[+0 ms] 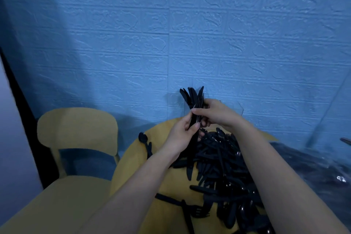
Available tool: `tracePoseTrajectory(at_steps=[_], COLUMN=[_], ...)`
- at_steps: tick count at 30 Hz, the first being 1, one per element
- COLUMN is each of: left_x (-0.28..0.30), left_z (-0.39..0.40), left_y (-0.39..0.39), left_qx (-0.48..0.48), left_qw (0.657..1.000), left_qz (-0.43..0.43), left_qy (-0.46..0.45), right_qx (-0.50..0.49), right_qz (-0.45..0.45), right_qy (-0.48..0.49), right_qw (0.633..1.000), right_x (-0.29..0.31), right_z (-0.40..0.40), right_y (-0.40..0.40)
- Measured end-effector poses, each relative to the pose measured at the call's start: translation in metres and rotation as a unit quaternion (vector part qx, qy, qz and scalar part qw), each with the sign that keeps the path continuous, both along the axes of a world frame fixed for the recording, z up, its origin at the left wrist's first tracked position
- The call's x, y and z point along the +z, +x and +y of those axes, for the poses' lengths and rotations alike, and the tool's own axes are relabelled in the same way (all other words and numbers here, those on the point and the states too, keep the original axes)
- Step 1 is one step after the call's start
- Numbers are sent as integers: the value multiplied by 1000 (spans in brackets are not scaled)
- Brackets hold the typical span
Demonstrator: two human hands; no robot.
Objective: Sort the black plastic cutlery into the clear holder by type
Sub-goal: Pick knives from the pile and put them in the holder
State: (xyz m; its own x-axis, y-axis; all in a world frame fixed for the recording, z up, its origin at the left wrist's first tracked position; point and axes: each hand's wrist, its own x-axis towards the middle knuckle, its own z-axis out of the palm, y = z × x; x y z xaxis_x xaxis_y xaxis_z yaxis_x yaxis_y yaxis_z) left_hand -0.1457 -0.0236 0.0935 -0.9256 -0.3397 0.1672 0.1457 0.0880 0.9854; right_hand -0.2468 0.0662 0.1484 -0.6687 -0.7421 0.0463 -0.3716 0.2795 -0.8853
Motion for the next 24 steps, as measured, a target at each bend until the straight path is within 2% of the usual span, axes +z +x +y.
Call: tracePoseTrajectory(at_steps=[5,11,15,19,21,24], left_x=[13,18,1,-17,-21,-26], left_z=[-12,-42,-68,-81,-83,-86], left_y=[-50,-98,-116,-122,-123,-124], left_qx=[12,85,131,101,87,82], left_qw=[993,980,940,896,885,886], left_qz=[6,-29,-49,-100,-104,-98], left_qy=[-118,-177,-310,-421,-445,-446], right_qx=[-46,-100,-172,-223,-217,-183], right_qz=[27,78,110,150,184,214], right_qy=[-19,-29,-69,-95,-70,23], right_qw=[998,991,977,958,956,959], right_x=[12,29,38,31,21,0], right_z=[-10,-19,-27,-45,-57,-71], right_y=[-38,-90,-121,-137,-141,-145])
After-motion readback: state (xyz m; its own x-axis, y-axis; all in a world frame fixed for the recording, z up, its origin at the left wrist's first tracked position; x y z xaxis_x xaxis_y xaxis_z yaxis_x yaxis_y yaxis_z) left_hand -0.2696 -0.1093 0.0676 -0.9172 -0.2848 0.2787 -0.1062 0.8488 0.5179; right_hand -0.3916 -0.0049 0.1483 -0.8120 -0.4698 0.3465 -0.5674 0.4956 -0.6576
